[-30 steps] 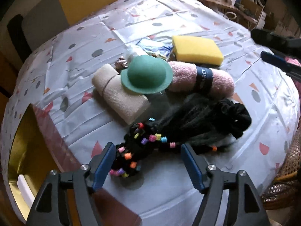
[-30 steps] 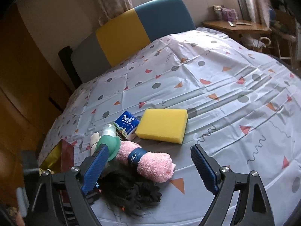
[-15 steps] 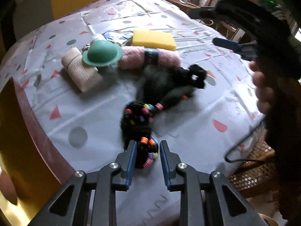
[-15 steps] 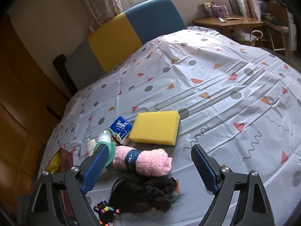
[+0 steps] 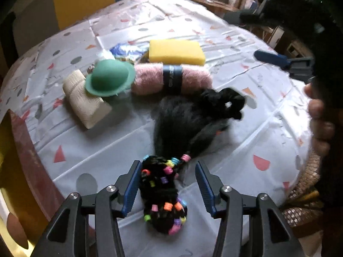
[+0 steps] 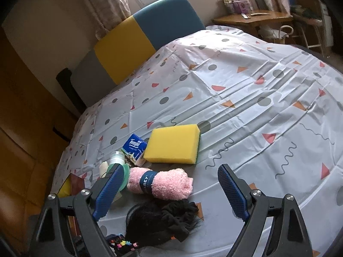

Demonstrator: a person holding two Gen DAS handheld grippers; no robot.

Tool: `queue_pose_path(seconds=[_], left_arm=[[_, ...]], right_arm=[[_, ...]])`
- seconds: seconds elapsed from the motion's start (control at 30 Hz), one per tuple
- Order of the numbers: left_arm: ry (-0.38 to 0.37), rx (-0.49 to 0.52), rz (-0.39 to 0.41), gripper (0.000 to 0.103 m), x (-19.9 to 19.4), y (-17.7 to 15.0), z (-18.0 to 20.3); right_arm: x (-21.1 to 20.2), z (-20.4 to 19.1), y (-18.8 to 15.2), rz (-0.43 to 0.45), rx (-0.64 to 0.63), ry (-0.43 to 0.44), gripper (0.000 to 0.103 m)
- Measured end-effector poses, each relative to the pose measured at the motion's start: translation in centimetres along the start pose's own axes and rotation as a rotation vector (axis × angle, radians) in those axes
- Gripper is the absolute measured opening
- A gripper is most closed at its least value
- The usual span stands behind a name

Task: Organize soft objects
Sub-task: 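Grasp the beaded braid of the black wig with left tool while right withdraws, then carry the black wig into the tray with left tool while right grasps black scrunchie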

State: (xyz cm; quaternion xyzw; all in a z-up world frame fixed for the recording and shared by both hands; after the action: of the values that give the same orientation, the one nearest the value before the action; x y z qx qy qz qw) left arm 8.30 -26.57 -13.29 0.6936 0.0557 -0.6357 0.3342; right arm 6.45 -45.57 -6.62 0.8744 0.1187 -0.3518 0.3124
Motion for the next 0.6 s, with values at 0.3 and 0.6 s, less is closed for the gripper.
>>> queue_pose_path(seconds=[0.3, 0.6], left_arm=[[0.008, -0.058, 0.032, 0.029, -2.2, -4.8, -0.7], [0.057, -0.113, 0.059, 0.029, -3.1, -7.5, -1.0]], right_arm=[[1.7, 0.3, -0.7, -0.1, 0.006, -0.002, 0.087], [4.7, -0.9, -4.6, -0.331, -0.127, -0.069, 0.071]])
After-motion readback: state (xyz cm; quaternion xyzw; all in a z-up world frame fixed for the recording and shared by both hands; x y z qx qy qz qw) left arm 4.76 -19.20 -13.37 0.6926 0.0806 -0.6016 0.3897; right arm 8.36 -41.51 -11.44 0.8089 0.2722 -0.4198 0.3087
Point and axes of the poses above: each gripper's, at about its wrist camera, not at the fingertips, and x roughly the way its jaws point, z to its right, y to its top, the point moved 4 cm from there along x, roughly the way its jaws point, and after that the axes turned 9 degrees about x, right-handed, at the moved point
